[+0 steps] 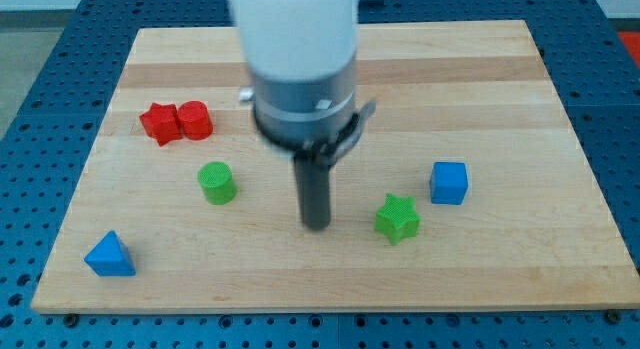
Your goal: Push the blue cube to the top right of the blue triangle
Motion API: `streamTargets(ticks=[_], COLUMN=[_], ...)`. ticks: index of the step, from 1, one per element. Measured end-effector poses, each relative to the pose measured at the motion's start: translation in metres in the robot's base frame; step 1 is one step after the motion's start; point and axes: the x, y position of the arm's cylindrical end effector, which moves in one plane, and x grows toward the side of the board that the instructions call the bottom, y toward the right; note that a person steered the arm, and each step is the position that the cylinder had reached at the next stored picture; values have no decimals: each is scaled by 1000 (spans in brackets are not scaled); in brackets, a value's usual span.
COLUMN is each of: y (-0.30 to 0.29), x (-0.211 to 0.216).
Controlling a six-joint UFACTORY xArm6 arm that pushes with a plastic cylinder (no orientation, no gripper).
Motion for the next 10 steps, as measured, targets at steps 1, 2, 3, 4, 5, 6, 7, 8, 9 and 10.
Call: streamTargets(ticks=[1,2,3,4,5,6,7,8,9,10], y=[24,90,178,195,195,195,195,190,170,142], x=[-86,-140,-117,-75,-47,-21,-8,-5,-14,-14])
